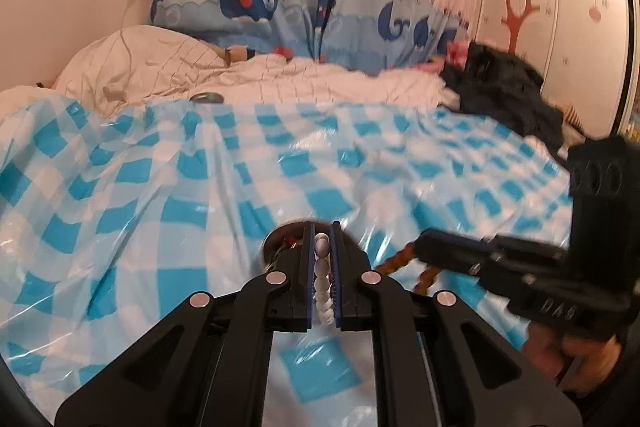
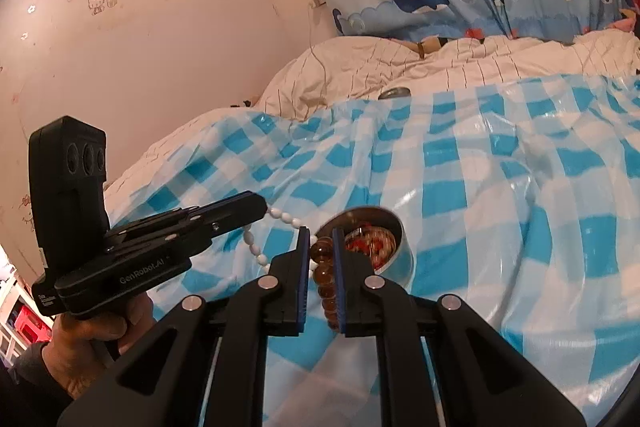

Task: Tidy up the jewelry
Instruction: 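Drop both bead bracelets into the tin with the left and right tools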

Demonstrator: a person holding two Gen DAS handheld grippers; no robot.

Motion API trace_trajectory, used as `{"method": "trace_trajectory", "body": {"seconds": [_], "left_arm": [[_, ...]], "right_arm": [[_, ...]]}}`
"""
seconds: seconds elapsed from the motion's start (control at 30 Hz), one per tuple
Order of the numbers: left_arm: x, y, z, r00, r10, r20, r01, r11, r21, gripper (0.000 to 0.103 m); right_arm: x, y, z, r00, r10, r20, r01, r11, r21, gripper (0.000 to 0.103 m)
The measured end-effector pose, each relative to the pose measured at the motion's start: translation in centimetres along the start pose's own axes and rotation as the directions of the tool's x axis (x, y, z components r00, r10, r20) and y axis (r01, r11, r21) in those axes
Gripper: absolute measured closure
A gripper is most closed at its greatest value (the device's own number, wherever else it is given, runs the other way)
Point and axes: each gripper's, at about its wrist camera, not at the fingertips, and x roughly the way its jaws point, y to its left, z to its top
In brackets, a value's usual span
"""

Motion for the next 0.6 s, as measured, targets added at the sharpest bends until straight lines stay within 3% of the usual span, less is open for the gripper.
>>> {"method": "trace_trajectory", "body": {"seconds": [0.2, 0.27, 0.4, 0.43, 0.5, 0.6], "left_arm": [[2.1, -0.1, 1.6, 0.998, -0.046, 0.038, 0.048, 0.997, -0.066, 0.097], [4.0, 0.4, 1.5, 0.999, -0.051, -0.013, 0.049, 0.993, -0.104, 0.096], [6.8, 2.9, 0.1, 0.991, 0.032, -0.126, -0.057, 0.978, -0.201, 0.093], [6.8, 3.4, -0.1, 0.99, 0.041, -0.132, -0.069, 0.974, -0.215, 0.092], [6.3, 4.6, -0.4, 0.989, 0.074, -0.13, -0.104, 0.965, -0.242, 0.085], [5.3, 5.7, -1.0, 0.988, 0.094, -0.126, -0.124, 0.959, -0.257, 0.077]], "right_arm": [[1.2, -0.4, 1.9, 1.0, -0.011, 0.028, 0.01, 1.0, 0.002, 0.091], [2.1, -0.7, 2.5, 0.999, -0.019, 0.037, 0.019, 1.0, 0.004, 0.091], [5.3, -1.5, 3.0, 1.0, 0.001, -0.007, 0.0, 1.0, 0.029, 0.089], [6.4, -1.7, 2.9, 0.999, -0.016, -0.045, 0.018, 0.999, 0.027, 0.085], [7.5, -2.1, 2.5, 0.996, -0.023, -0.088, 0.026, 0.999, 0.032, 0.057], [7.2, -2.3, 1.8, 0.995, -0.025, -0.1, 0.028, 0.999, 0.031, 0.057]]}}
